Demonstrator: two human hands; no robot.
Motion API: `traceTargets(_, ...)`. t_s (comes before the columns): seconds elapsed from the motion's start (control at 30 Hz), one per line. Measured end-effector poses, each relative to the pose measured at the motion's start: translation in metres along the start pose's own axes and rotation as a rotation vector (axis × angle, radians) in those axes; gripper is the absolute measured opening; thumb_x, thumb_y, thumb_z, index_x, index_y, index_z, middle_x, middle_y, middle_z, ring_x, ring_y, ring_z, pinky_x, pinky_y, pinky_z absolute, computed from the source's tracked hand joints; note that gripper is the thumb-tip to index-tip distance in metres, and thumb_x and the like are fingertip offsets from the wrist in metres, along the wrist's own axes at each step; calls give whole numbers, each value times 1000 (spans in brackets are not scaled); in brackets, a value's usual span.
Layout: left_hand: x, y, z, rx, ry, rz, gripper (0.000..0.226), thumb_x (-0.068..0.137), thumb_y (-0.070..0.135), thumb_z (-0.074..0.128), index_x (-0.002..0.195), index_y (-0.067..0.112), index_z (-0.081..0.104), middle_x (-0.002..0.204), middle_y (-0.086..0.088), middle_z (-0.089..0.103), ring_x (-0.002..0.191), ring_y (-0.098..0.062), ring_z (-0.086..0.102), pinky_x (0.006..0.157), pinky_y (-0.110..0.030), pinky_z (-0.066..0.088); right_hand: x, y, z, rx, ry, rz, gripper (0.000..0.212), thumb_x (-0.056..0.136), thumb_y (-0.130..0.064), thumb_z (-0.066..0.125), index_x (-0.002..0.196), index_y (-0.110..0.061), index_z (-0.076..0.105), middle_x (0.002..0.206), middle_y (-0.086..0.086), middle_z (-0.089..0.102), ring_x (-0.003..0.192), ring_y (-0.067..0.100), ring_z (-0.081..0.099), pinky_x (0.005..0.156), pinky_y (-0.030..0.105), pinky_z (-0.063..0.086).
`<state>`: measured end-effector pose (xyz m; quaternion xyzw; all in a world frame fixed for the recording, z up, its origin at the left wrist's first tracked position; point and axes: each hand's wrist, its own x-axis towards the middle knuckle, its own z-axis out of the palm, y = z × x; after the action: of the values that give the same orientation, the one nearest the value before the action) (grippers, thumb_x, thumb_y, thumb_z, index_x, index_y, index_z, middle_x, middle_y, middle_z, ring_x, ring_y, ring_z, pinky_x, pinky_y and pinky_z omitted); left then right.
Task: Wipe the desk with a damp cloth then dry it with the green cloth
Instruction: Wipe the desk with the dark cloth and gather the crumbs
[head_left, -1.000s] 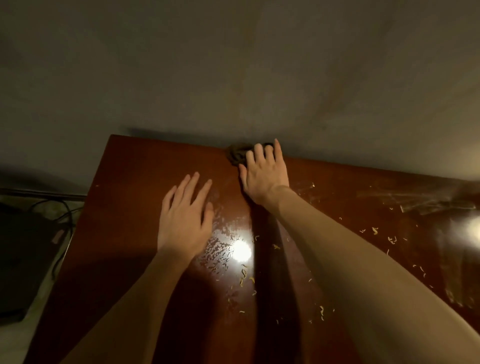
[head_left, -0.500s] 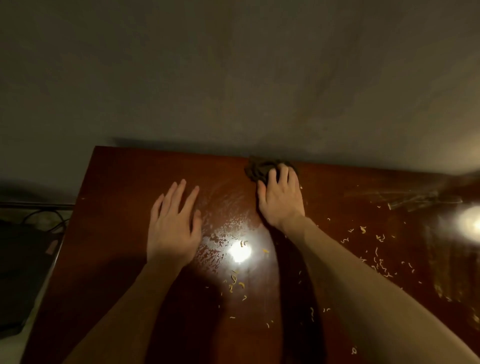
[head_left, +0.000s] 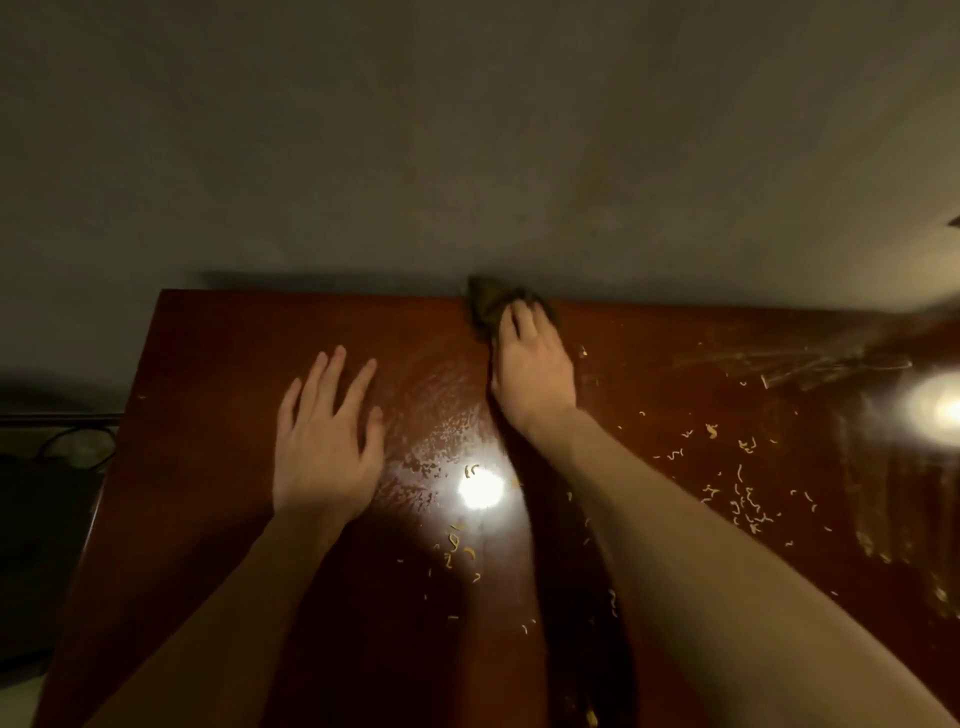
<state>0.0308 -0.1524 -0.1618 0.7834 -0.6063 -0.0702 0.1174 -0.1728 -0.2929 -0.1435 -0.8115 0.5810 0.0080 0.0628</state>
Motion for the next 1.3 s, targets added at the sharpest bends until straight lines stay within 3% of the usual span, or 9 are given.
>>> traceTargets(0.23, 0, 0, 0, 1, 14, 3, 55, 108, 42, 36, 161, 27, 34, 172, -2, 21, 161, -16, 8, 130, -46, 13, 47, 68, -15, -22, -157, 102, 51, 106, -32, 40, 150, -5, 41, 156, 15, 40, 146, 36, 33, 121, 47, 30)
traceTargets(0.37, 1, -1, -1, -17, 22, 14, 58, 105, 45, 33, 161, 27, 35, 172, -3, 22, 161, -17, 9, 129, -47, 14, 39, 116, -22, 31, -192, 95, 57, 109, -38, 29, 160, -13, 29, 169, 9, 22, 156, 36, 17, 129, 45, 12)
traceTargets(0.47, 0, -1, 0, -17, 31, 21, 59, 104, 45, 33, 160, 27, 36, 172, -3, 23, 161, -17, 11, 129, -46, 14, 10, 124, -29, 173, -173, 85, 54, 111, -37, 34, 162, -22, 26, 171, 1, 15, 158, 33, 7, 127, 40, 2)
traceTargets(0.57, 1, -2, 0, -19, 41, 32, 58, 104, 43, 34, 160, 26, 38, 171, -4, 25, 160, -18, 13, 129, -45, 14, -29, 111, -26, 313, -69, 77, 50, 110, -31, 41, 159, -23, 34, 168, 0, 23, 158, 28, 10, 124, 34, 3)
traceTargets(0.7, 2, -2, 0, -34, 33, 34, 59, 103, 44, 35, 159, 25, 39, 171, -5, 25, 161, -19, 13, 129, -46, 14, -68, 89, -15, 383, -104, -68, 48, 108, -30, 47, 156, -23, 41, 166, -3, 28, 156, 19, 13, 125, 32, 5)
traceTargets(0.8, 2, -2, 0, -35, 41, 32, 59, 103, 44, 35, 159, 25, 39, 171, -5, 26, 160, -18, 13, 129, -46, 14, -52, 102, -14, 364, -96, -142, 48, 108, -27, 49, 155, -19, 44, 165, 1, 33, 156, 22, 17, 126, 34, 9)
traceTargets(0.97, 1, -1, 0, -38, 50, 24, 58, 104, 44, 36, 159, 26, 39, 171, -4, 26, 160, -17, 13, 129, -46, 13, -2, 111, -9, 456, -42, 39, 44, 107, -21, 51, 151, -16, 50, 163, 8, 36, 155, 31, 21, 123, 32, 10)
traceTargets(1.17, 2, -2, -1, -44, 15, 33, 58, 105, 45, 33, 160, 26, 38, 172, -4, 23, 161, -18, 11, 129, -48, 14, -110, 58, -2, 413, -166, -321, 48, 106, -32, 45, 153, -22, 48, 163, 1, 37, 156, 22, 21, 127, 38, 10)
traceTargets(1.3, 1, -3, 0, -42, 14, 44, 55, 107, 42, 38, 160, 27, 37, 172, -5, 23, 161, -19, 10, 129, -47, 12, -103, 64, -3, 343, -194, -410, 51, 106, -37, 40, 155, -24, 43, 165, 0, 33, 156, 20, 19, 127, 34, 5)
